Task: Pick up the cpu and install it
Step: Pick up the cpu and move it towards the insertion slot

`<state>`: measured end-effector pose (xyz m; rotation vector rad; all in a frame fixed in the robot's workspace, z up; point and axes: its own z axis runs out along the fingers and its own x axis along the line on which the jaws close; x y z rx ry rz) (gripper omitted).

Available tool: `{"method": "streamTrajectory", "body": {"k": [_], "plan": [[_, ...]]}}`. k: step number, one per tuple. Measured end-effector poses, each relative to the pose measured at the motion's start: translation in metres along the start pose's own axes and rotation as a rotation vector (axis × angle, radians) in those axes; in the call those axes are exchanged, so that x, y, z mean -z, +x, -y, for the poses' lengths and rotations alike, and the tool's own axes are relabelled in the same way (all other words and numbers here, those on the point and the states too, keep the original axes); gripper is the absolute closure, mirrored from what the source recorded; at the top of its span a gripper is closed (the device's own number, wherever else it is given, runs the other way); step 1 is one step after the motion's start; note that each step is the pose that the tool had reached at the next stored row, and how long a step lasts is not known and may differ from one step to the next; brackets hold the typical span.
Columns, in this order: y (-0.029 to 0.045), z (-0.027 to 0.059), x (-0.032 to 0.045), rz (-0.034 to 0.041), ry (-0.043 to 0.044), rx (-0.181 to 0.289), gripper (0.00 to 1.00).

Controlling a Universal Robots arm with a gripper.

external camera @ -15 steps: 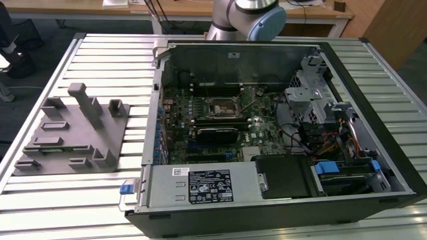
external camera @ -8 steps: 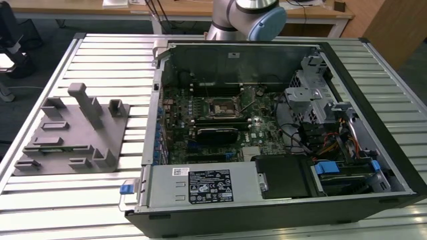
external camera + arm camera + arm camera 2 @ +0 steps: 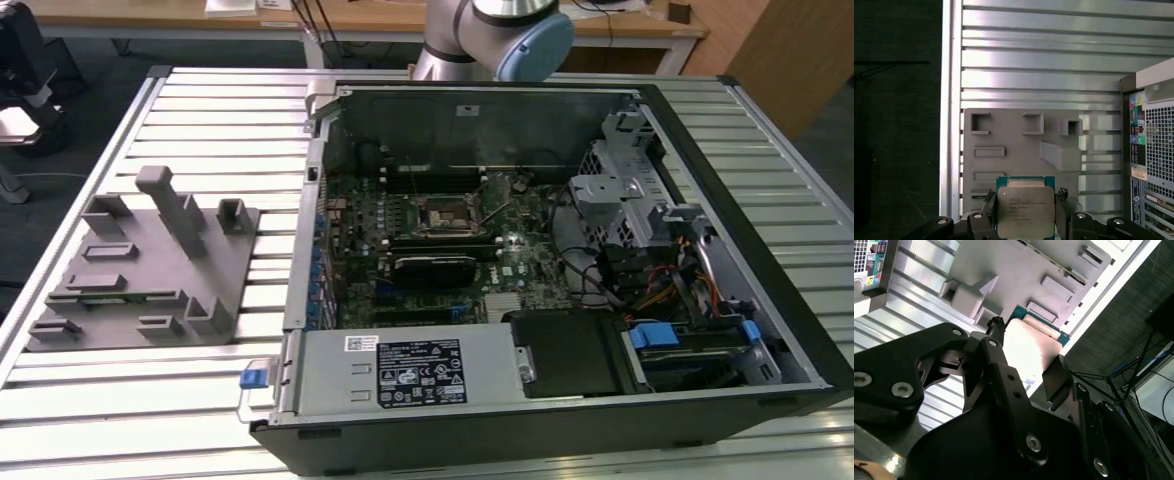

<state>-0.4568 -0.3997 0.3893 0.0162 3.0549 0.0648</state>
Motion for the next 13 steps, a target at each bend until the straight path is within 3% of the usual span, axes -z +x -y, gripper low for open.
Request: {"method": "streamTrajectory", "body": {"k": [13], "plan": [[-0.0162, -0.0002, -0.0014, 0.0000, 0.0000, 0.000, 0.45]]}}
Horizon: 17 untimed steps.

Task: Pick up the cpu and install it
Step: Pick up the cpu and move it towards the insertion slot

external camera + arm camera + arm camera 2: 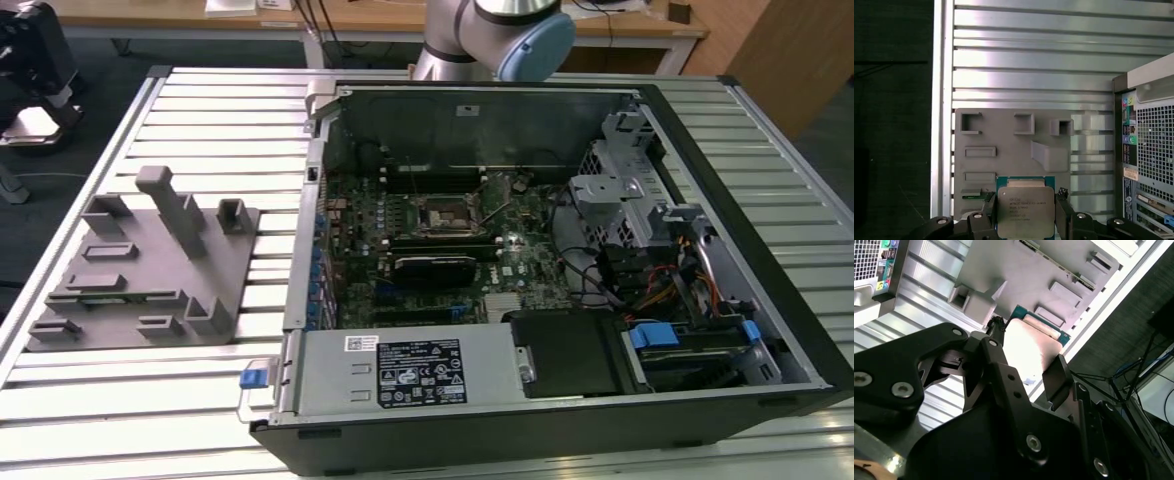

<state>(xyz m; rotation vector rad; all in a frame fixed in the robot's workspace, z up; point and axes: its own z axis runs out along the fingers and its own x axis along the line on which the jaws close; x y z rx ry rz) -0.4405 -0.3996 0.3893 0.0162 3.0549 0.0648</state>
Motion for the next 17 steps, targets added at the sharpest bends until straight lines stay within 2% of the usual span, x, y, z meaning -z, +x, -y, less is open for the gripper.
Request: {"method": "streamTrajectory", "body": {"k": [17], "plan": [[-0.0234, -0.0004, -0.0021, 0.0001, -0.0001, 0.000, 0.45]]}}
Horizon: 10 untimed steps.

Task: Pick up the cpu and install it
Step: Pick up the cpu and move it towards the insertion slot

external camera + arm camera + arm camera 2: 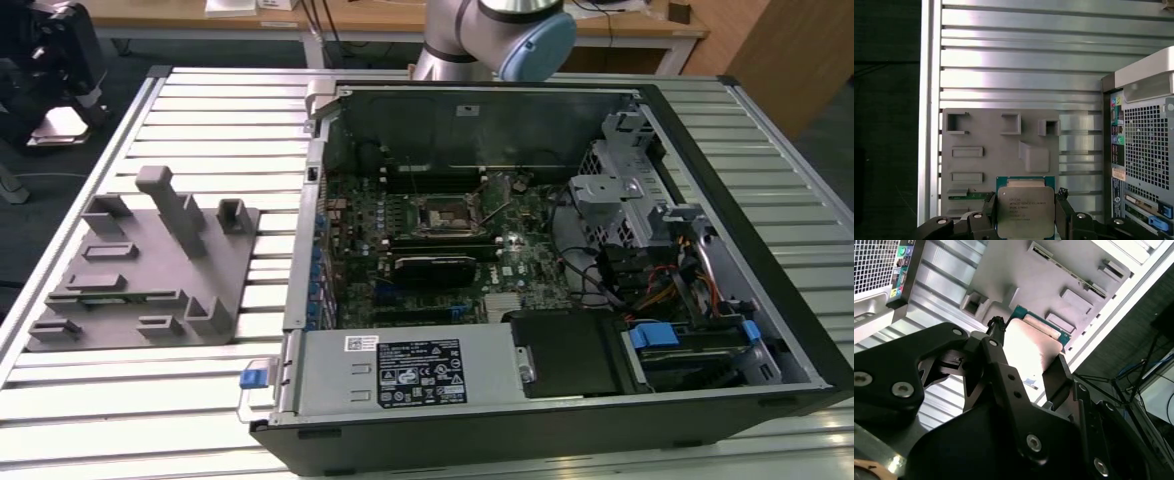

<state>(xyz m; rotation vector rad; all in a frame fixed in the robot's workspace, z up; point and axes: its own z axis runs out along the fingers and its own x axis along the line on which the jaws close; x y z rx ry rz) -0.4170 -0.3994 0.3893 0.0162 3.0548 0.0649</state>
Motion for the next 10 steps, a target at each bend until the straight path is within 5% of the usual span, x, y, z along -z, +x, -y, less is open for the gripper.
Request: {"method": "streamTrajectory", "body": {"k": [10], "plan": [[-0.0155, -0.0003, -0.0014, 0.0000, 0.0000, 0.000, 0.45]]}}
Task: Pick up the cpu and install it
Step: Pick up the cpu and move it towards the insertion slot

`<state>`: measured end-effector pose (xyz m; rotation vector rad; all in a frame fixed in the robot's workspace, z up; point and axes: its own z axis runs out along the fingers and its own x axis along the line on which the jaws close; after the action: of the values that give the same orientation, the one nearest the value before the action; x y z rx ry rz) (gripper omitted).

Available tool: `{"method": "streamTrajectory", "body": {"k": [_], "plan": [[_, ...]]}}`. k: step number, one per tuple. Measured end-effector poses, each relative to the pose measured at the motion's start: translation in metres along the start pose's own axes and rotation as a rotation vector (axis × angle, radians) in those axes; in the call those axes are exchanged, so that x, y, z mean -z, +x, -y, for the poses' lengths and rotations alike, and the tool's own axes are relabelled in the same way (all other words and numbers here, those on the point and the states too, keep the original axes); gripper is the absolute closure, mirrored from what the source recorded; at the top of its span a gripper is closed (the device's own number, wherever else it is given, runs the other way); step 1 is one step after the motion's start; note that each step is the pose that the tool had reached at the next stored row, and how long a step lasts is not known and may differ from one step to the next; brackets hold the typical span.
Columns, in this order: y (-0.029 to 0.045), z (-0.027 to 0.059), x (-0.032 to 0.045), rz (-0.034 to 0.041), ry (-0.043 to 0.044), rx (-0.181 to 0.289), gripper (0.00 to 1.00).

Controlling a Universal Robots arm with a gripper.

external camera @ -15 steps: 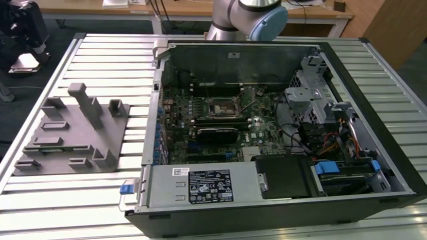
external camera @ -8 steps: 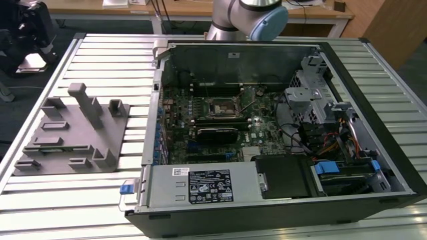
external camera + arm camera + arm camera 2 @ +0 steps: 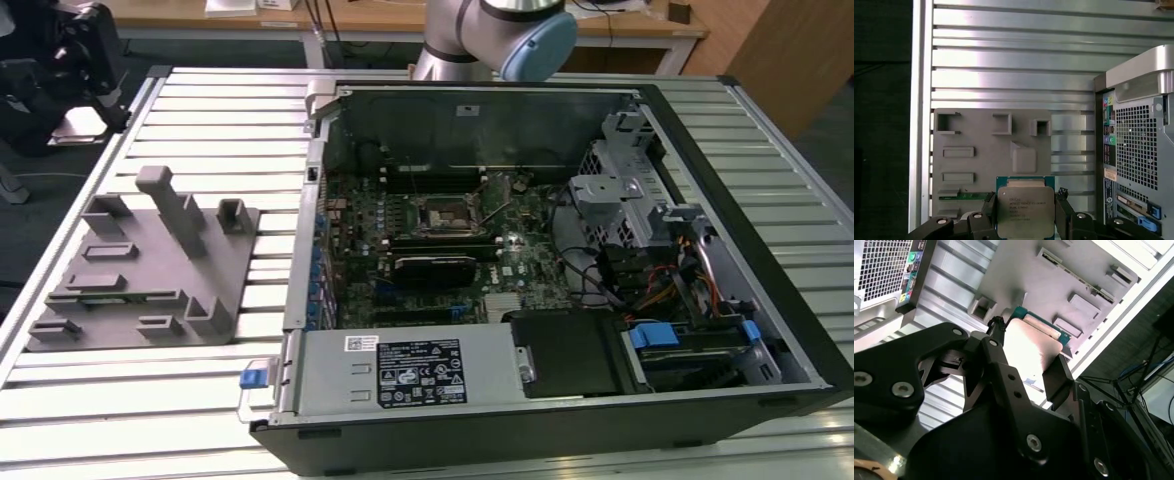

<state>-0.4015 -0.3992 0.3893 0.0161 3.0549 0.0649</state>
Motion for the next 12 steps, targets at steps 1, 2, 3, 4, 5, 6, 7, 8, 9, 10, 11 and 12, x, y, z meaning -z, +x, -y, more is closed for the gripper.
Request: {"method": "streamTrajectory", "body": {"k": [1, 2, 3, 4, 5, 6, 7, 8, 9, 10, 11, 12], "plan": [[-0.0014, 0.0000, -0.0001, 0.0000, 0.0000, 0.000, 0.45], [-0.0028, 0.0000, -0.0002, 0.0000, 0.0001, 0.000, 0.45], [-0.0044, -0.0001, -0.0004, 0.0000, 0.0000, 0.000, 0.45], [-0.0061, -0.0001, -0.0005, -0.0001, 0.0001, 0.000, 0.45], [-0.0078, -0.0001, -0.0006, -0.0001, 0.0001, 0.000, 0.45], [-0.0093, -0.0001, -0.0008, 0.0000, 0.0001, 0.000, 0.45], [-0.0108, -0.0001, -0.0009, 0.0000, 0.0000, 0.000, 0.45], [-0.0123, -0.0001, -0.0010, -0.0001, 0.0000, 0.000, 0.45], [-0.0138, -0.0002, -0.0012, 0.0000, 0.0001, 0.000, 0.45], [-0.0152, -0.0002, -0.0013, 0.0001, 0.0000, 0.000, 0.45], [-0.0165, -0.0002, -0.0014, 0.0000, 0.0000, 0.000, 0.45], [-0.0181, -0.0002, -0.0015, 0.0000, 0.0001, 0.000, 0.45]]}}
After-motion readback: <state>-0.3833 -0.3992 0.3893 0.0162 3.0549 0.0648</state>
